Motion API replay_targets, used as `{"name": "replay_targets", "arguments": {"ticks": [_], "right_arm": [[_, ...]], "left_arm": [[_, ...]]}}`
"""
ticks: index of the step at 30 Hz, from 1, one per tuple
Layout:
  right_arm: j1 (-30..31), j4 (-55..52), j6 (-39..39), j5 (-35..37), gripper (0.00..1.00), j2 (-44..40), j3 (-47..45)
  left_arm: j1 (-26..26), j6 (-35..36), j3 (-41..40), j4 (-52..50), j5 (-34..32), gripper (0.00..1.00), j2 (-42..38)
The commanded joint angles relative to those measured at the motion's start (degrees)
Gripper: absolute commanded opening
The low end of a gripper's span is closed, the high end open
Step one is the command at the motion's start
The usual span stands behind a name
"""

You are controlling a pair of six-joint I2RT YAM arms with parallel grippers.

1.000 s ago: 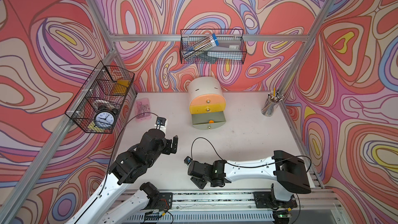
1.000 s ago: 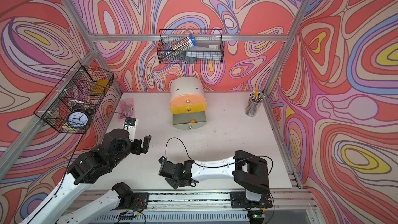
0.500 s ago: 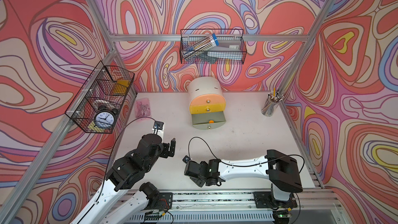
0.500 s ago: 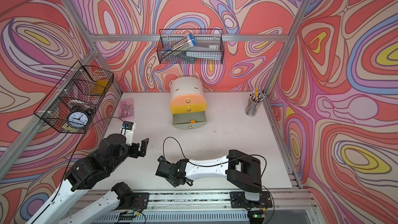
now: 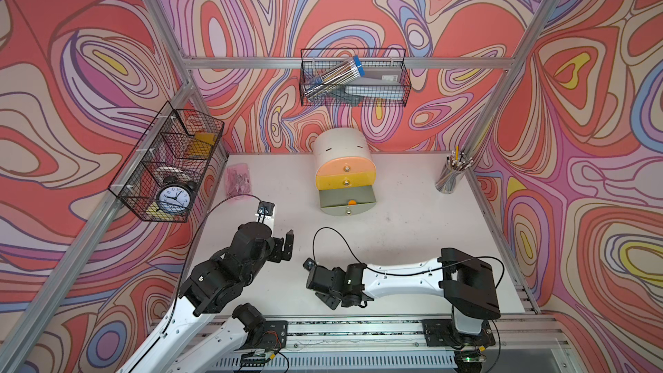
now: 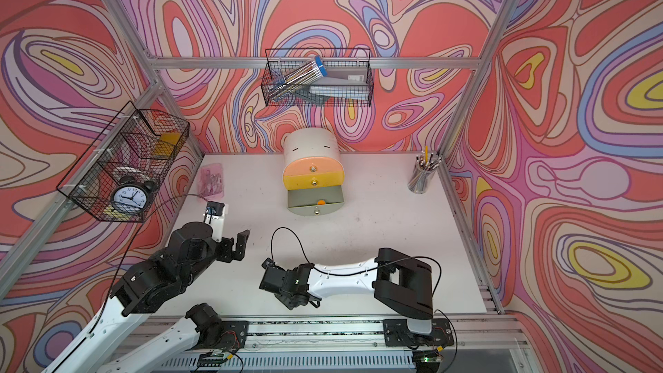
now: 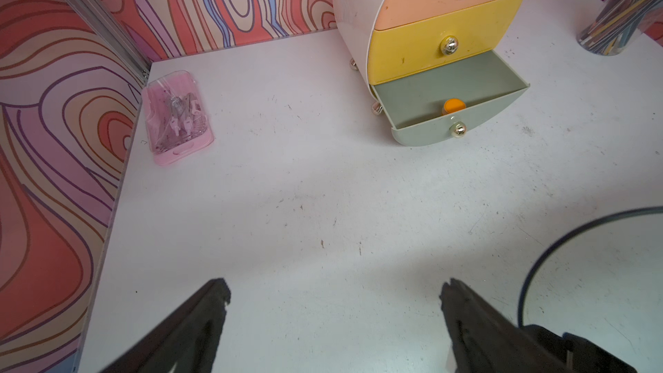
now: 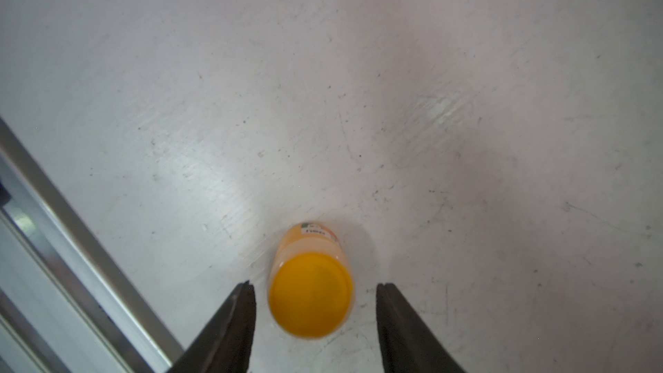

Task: Put the paint cans in the drawer according to color
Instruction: Pick up the paint can at the center of the board, then place the paint can in the drawer.

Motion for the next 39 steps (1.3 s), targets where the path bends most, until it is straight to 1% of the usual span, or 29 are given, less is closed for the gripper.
{"name": "replay_targets", "arguments": {"ticks": [1, 3, 5, 7, 8, 11, 14, 16, 19, 22, 25, 29, 34, 36, 38, 39], "right_arm": [[-1.08, 1.83, -1.03, 0.32, 0.52, 1.21, -1.03], [-1.44, 2.42, -1.05, 0.76, 0.48, 0.71, -1.40], [-1.70, 2.63, -1.05, 1.31, 0.35, 0.38, -1.42], [-2.10, 2.82, -0.96, 2.49, 0.20, -0.33, -1.50], [-2.45, 3.17, -0.88, 3.02, 0.17, -1.16, -1.71], [-4.86, 3.79, -1.30, 3.78, 0.16, -4.38, -1.96], [-9.81, 3.21, -2.42, 5.58, 0.17, -9.19, -1.55], [-14.50, 3.19, -3.94, 6.62, 0.18, -11.53, -0.94], [-22.79, 4.85, -5.68, 6.08, 0.18, -13.72, 0.17], [-29.27, 8.04, -7.89, 6.33, 0.18, -12.91, 2.03], [-33.55, 11.05, -9.38, 4.95, 0.19, -9.65, 4.87], [-36.28, 12.18, -9.80, 4.50, 0.20, -3.42, 9.47], [-36.96, 11.28, -8.67, 4.61, 0.26, 1.03, 11.90], [-36.96, 11.32, -8.17, 4.91, 0.30, 1.17, 11.64], [-36.96, 11.59, -7.95, 5.11, 0.37, 1.06, 11.35], [-37.04, 11.52, -7.98, 5.24, 0.42, 0.97, 11.34]], "left_arm": [[0.31, 0.48, -0.50, 0.60, -0.35, 0.99, -0.30], [0.32, 0.48, -0.80, 0.64, -0.42, 0.99, -0.57], [0.32, 0.48, -0.92, 0.68, -0.40, 0.99, -0.75], [0.32, 0.56, -0.92, 0.68, -0.37, 0.99, -0.76], [0.32, 0.63, -1.00, 0.68, -0.43, 0.99, -0.76], [0.32, 0.74, -1.22, 0.85, -0.45, 0.99, -0.84], [0.26, 0.90, -1.53, 1.21, -0.30, 0.99, -0.84], [0.32, 1.01, -1.71, 1.34, 0.05, 0.99, -0.76], [0.32, 1.18, -1.88, 1.60, 0.35, 0.99, -0.58], [0.33, 1.27, -1.97, 1.59, 0.69, 0.99, -0.42], [0.32, 1.34, -2.15, 1.66, 1.08, 0.99, -0.40], [0.32, 1.09, -2.32, 1.56, 1.83, 0.99, -0.34], [0.32, 0.27, -2.23, 1.30, 2.92, 0.99, -0.05], [0.32, -0.28, -2.15, 1.36, 3.30, 0.99, 0.17], [0.32, -1.40, -2.10, 1.35, 3.34, 0.99, 0.21], [0.32, -2.85, -2.17, 1.32, 3.01, 0.99, 0.21]]}}
